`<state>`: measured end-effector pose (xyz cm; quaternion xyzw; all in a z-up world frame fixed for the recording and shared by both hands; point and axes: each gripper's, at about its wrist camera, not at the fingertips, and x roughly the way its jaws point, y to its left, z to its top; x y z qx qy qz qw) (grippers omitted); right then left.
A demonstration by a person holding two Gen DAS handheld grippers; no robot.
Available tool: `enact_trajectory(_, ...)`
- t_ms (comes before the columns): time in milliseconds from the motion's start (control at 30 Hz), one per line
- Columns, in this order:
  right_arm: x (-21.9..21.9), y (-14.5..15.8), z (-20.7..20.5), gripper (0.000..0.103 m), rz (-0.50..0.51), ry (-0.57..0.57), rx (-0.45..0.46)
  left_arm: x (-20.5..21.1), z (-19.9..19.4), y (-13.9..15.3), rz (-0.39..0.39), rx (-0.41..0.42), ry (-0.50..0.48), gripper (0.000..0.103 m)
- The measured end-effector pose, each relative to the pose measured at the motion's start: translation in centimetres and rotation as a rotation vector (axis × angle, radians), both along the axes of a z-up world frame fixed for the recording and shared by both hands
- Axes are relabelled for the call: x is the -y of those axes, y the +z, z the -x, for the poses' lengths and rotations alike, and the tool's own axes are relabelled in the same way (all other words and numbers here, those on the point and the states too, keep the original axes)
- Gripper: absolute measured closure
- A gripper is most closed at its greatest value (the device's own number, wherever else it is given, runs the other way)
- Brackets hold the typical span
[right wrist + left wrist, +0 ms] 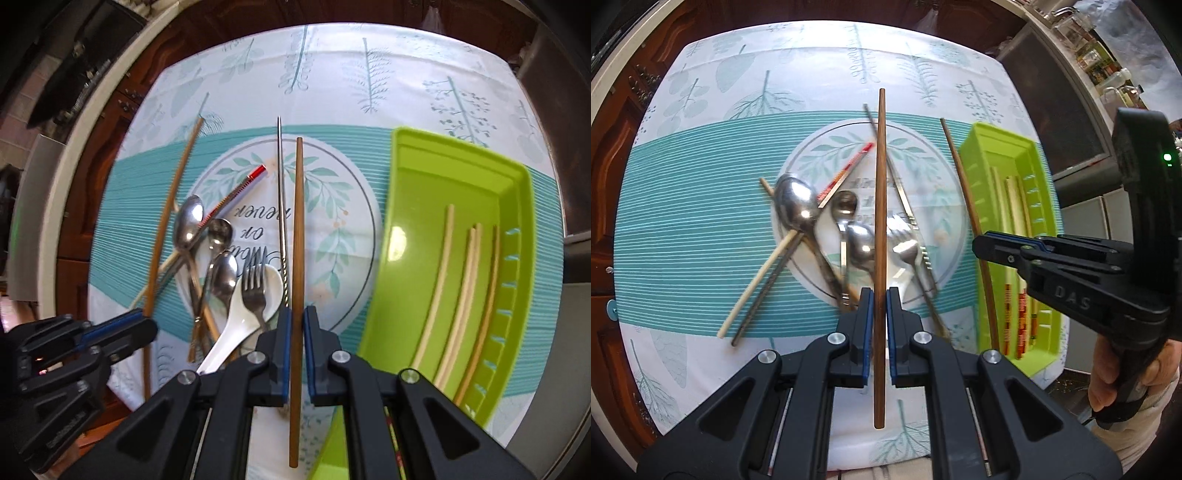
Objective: Organize utensils
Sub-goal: 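Grasp a second brown chopstick with the right tool while the left tool lifts its own, then carry both brown chopsticks into the green tray and open both tools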
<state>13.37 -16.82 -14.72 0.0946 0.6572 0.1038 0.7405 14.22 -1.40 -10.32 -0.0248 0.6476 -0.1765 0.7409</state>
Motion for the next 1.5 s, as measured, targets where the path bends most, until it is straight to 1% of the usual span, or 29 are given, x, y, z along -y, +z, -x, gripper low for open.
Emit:
enact_trajectory(67, 1.5, 1.5, 0.7, 0.097, -0.032, -0.021, 0.021, 1.4, 0.6, 0.9, 0.016, 0.009, -0.016, 0.098)
enact_trajectory(167, 4.0, 3.1, 1.6, 0.097, -0.048, -0.057, 0.056, 4.0, 1.2, 2.1, 0.046, 0.019, -0.040, 0.098)
enact_trajectory(267, 6.4, 3.9, 2.6, 0.097, -0.035, -0.102, 0.074, 7.1, 1.9, 3.0, 0.081, 0.022, -0.071, 0.098)
enact_trajectory(400, 9.4, 3.2, 3.5, 0.097, -0.001, -0.165, 0.066, 11.5, 2.5, 3.0, 0.105, 0.018, -0.112, 0.098)
enact_trajectory(467, 10.4, 2.5, 3.9, 0.097, 0.024, -0.184, 0.064, 13.1, 2.9, 2.4, 0.107, 0.010, -0.122, 0.098)
enact_trajectory(600, 12.1, 1.2, 4.6, 0.097, 0.018, -0.210, 0.048, 15.8, 3.3, 0.6, 0.101, -0.016, -0.123, 0.098)
enact_trajectory(700, 12.6, 0.8, 4.8, 0.097, 0.021, -0.208, 0.049, 16.5, 3.4, -0.8, 0.106, -0.031, -0.115, 0.098)
enact_trajectory(867, 12.6, 0.3, 4.5, 0.096, 0.038, -0.193, 0.048, 17.1, 2.9, -2.9, 0.121, -0.072, -0.071, 0.098)
enact_trajectory(933, 12.8, 0.3, 4.4, 0.096, 0.027, -0.199, 0.047, 17.1, 2.8, -3.5, 0.112, -0.077, -0.065, 0.098)
enact_trajectory(1067, 13.0, 0.3, 4.3, 0.096, 0.035, -0.206, 0.055, 17.5, 2.9, -4.1, 0.087, -0.086, -0.085, 0.098)
enact_trajectory(1233, 13.0, 0.3, 4.6, 0.096, 0.021, -0.207, 0.059, 17.9, 3.4, -4.7, 0.045, -0.089, -0.118, 0.097)
enact_trajectory(1267, 13.0, 0.3, 4.7, 0.096, 0.017, -0.208, 0.058, 17.6, 3.5, -4.6, 0.037, -0.087, -0.123, 0.096)
enact_trajectory(1333, 12.8, 0.3, 4.8, 0.096, 0.014, -0.208, 0.061, 17.0, 4.0, -4.3, 0.029, -0.077, -0.135, 0.091)
enact_trajectory(1400, 12.5, 0.4, 5.0, 0.096, 0.016, -0.202, 0.067, 16.7, 4.2, -4.0, 0.017, -0.056, -0.141, 0.077)
enact_trajectory(1467, 12.1, 0.5, 5.2, 0.096, 0.011, -0.195, 0.068, 16.3, 4.3, -3.4, 0.013, -0.035, -0.144, 0.070)
enact_trajectory(1500, 11.9, 0.6, 5.2, 0.096, 0.010, -0.192, 0.069, 16.1, 4.4, -3.2, 0.011, -0.027, -0.145, 0.069)
